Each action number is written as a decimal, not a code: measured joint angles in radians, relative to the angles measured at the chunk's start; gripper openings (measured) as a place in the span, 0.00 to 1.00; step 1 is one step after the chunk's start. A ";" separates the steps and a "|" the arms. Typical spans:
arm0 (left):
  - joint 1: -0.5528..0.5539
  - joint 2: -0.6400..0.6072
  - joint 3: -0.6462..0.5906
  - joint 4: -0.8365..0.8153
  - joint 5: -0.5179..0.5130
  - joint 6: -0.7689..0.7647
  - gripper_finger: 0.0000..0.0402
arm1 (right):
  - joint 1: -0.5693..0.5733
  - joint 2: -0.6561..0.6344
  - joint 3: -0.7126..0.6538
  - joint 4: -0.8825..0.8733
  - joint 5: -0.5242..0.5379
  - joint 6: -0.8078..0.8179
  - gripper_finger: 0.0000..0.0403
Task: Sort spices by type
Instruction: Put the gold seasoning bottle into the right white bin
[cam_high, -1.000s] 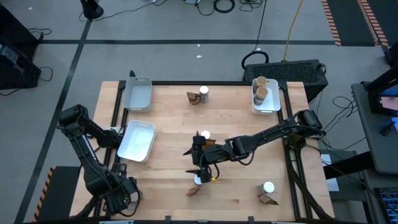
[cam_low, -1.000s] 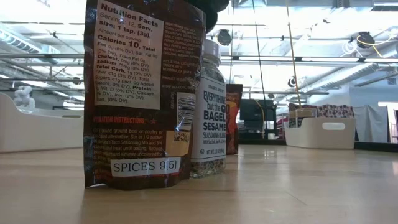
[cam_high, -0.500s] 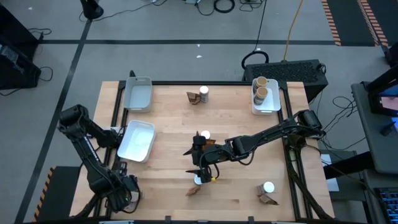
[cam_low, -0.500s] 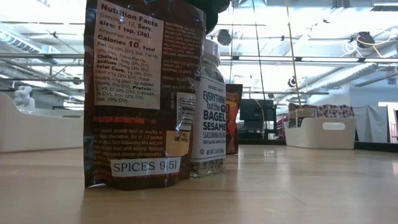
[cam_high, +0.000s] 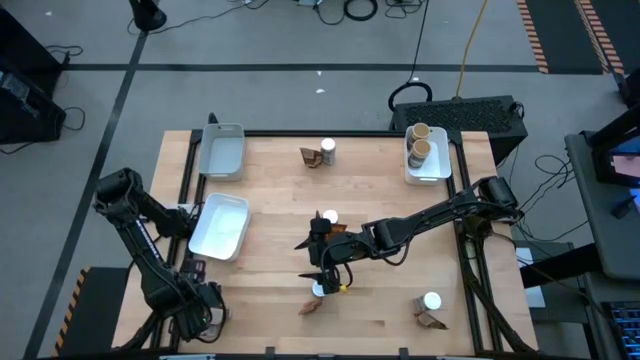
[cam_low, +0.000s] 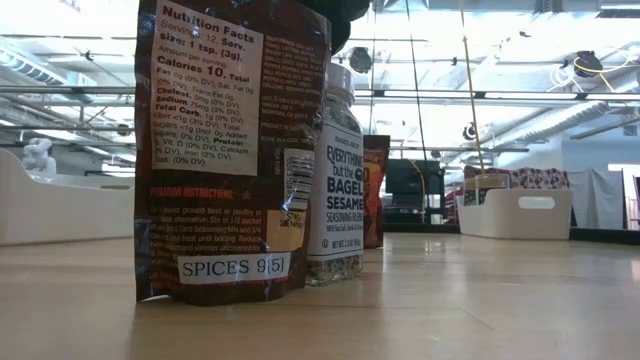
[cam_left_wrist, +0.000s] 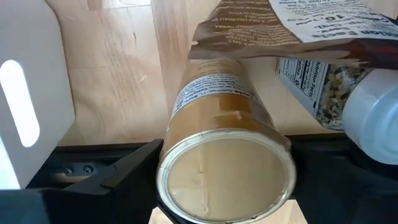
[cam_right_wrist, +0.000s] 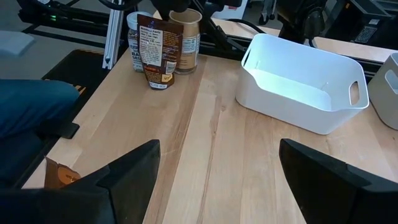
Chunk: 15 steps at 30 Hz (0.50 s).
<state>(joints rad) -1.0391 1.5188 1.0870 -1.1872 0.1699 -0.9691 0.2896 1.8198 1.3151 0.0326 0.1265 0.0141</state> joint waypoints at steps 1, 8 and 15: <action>0.000 0.000 0.000 0.002 0.000 0.007 0.74 | 0.000 0.000 0.000 0.000 0.000 0.000 0.78; 0.005 0.000 0.000 0.000 0.000 0.017 0.70 | 0.000 0.000 0.000 0.000 0.000 0.000 0.78; 0.015 -0.022 0.022 -0.157 -0.016 0.038 0.70 | 0.000 0.000 0.000 0.000 0.000 0.000 0.78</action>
<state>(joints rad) -1.0236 1.4971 1.1094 -1.3444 0.1543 -0.9312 0.2897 1.8198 1.3151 0.0326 0.1267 0.0143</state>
